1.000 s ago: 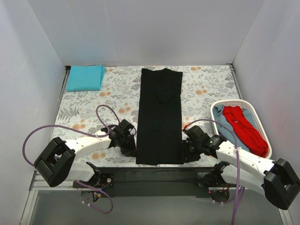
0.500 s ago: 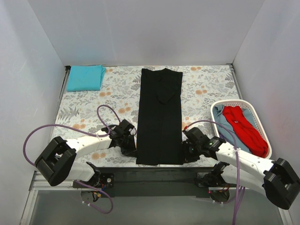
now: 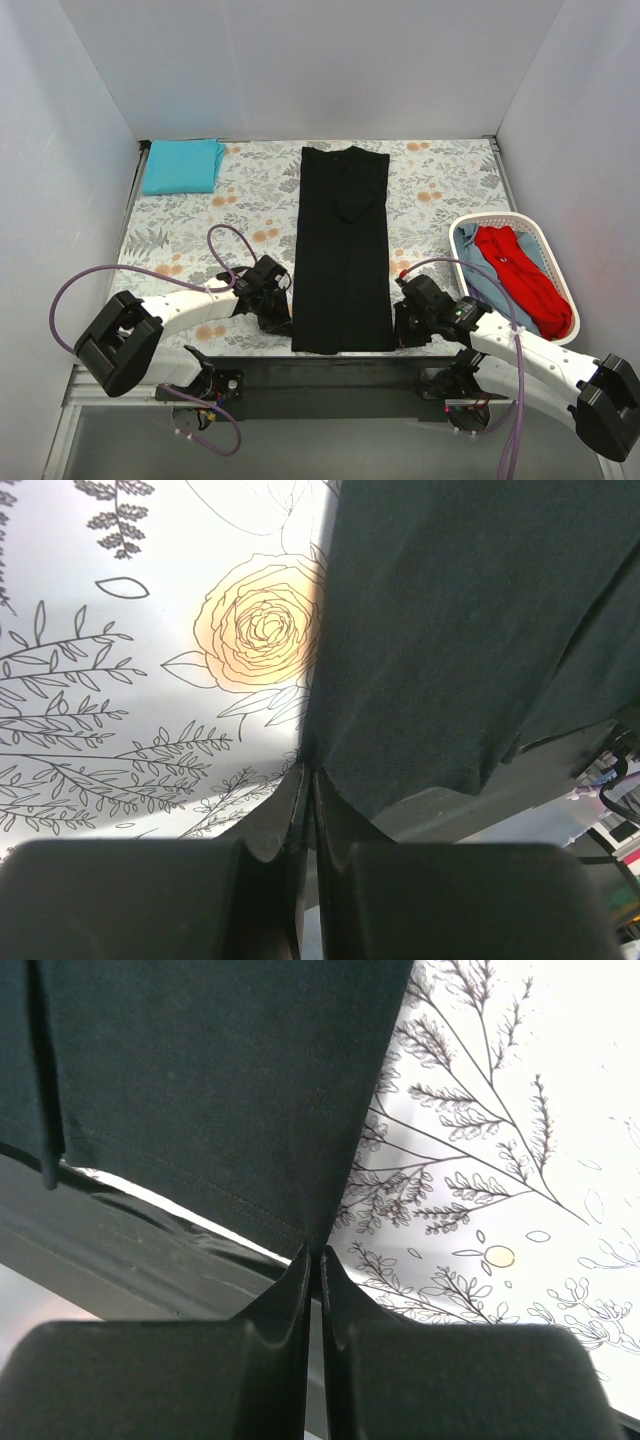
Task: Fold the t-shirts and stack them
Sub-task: Fold the tshirt
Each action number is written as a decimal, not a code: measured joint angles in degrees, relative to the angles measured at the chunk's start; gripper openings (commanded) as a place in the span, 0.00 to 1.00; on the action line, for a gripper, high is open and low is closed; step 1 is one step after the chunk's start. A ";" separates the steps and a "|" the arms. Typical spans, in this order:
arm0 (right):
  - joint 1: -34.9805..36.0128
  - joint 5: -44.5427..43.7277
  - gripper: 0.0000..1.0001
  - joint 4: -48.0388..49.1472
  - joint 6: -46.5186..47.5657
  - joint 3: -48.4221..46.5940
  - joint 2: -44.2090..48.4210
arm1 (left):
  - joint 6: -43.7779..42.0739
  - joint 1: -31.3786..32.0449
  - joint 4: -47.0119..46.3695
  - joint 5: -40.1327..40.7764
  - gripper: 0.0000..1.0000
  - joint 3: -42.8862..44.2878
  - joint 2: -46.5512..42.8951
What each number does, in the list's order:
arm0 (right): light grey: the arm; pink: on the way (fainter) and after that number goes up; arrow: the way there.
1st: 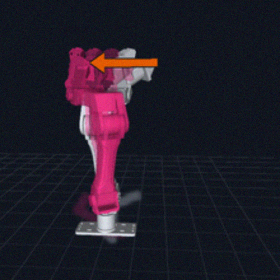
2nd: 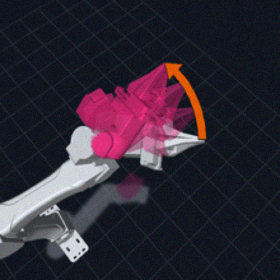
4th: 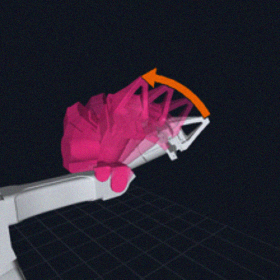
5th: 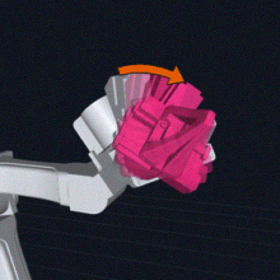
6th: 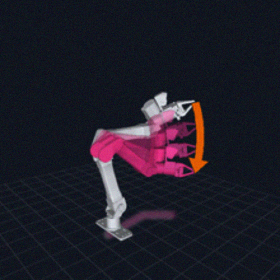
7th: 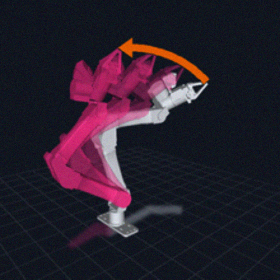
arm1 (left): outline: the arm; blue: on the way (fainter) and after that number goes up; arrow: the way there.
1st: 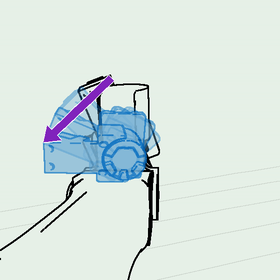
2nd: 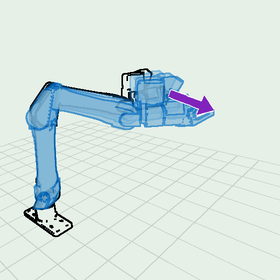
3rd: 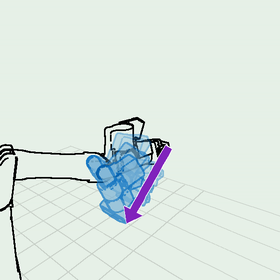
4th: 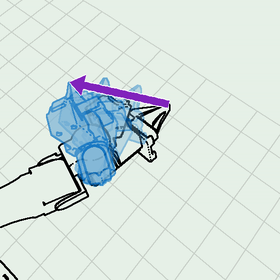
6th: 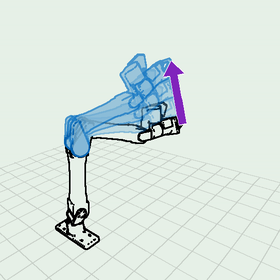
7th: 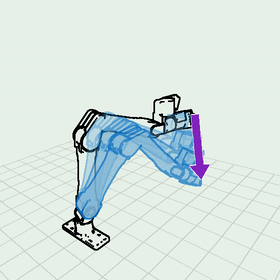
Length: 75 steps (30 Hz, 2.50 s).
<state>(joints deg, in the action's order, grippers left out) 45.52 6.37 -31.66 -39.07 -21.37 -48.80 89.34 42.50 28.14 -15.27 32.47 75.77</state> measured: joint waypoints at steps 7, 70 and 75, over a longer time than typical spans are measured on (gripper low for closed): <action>0.00 -0.02 0.08 -0.44 -0.20 0.63 0.46 | -0.52 0.00 1.05 -0.22 0.10 0.07 -1.01; -2.56 -11.23 0.01 1.03 4.72 -26.38 -18.75 | -3.93 -6.36 4.48 4.28 0.00 24.17 8.98; -7.04 -13.92 0.01 7.06 6.51 -32.65 -28.46 | -5.09 -10.49 1.16 3.91 0.00 30.84 15.98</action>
<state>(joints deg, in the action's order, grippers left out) 38.48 -7.55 -24.60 -32.56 -54.02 -77.25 84.25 32.01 29.30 -11.35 63.31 91.74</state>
